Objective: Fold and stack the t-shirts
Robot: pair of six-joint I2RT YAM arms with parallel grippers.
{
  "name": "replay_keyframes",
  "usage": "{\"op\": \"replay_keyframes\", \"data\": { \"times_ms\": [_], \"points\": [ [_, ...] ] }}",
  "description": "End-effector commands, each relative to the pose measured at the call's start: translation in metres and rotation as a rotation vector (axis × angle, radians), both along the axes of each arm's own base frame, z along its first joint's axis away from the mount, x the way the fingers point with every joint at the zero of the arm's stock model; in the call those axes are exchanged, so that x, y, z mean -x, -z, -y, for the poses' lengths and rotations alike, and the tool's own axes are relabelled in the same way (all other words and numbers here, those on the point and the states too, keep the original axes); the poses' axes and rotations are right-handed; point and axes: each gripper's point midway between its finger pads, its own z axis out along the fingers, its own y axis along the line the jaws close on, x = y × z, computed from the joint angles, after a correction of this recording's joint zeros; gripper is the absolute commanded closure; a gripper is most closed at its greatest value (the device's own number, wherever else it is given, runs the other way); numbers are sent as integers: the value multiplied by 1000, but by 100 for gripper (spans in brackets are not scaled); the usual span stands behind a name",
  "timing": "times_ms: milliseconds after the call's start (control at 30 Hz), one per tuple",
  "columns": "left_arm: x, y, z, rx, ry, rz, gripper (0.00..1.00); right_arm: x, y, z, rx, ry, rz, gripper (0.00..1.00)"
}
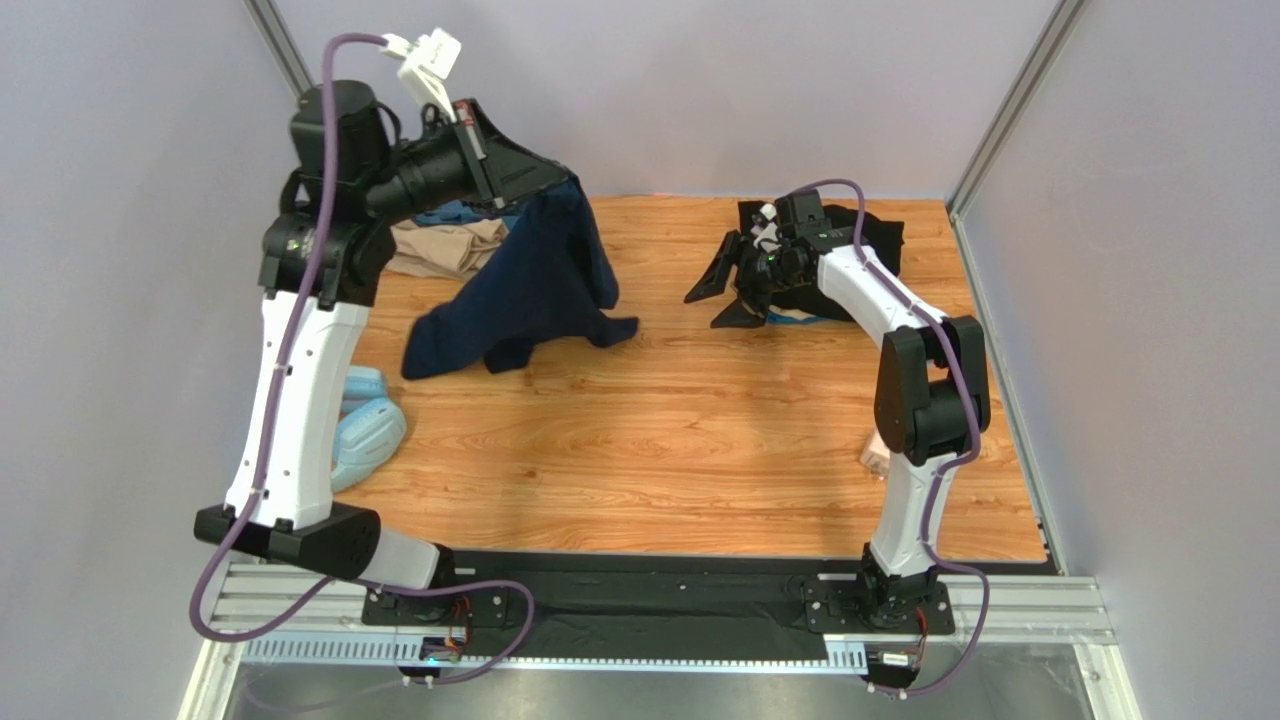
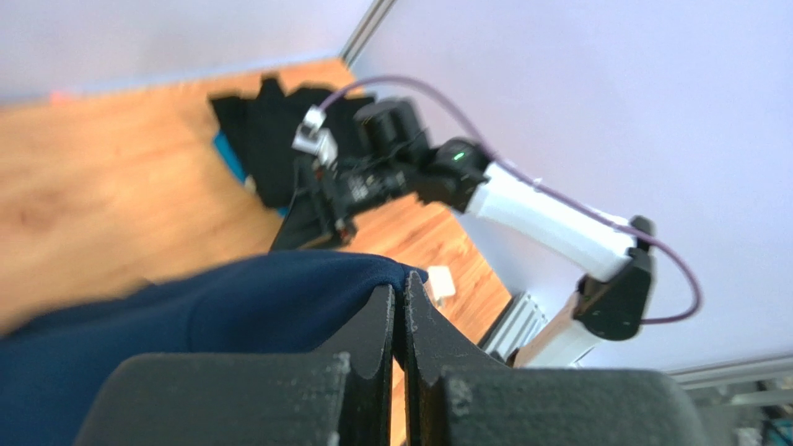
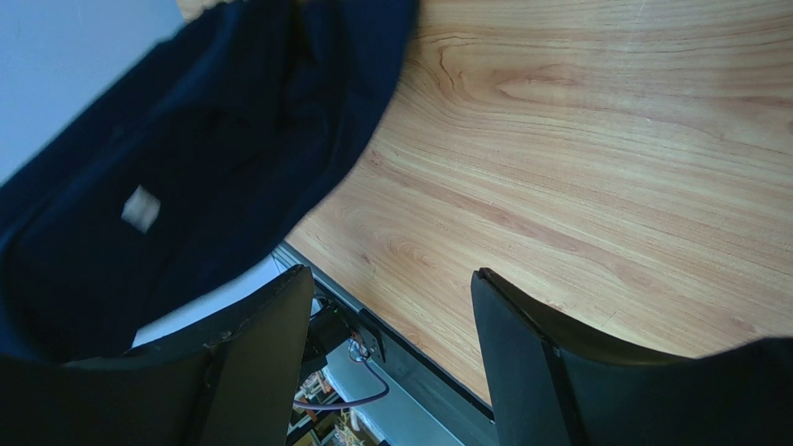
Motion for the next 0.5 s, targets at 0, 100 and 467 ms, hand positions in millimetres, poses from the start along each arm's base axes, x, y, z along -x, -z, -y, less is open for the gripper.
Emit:
{"op": "replay_keyframes", "data": {
  "times_ms": [0,100,467],
  "points": [
    [75,-103,-8,86,79,319,100,-1,-12,3,-6,18,27,31],
    [102,-130,-8,125,131,389,100,2,-10,3,-1,16,23,31],
    [65,-22,-7,58,55,117,100,9,-13,10,29,21,56,30]
  ]
}}
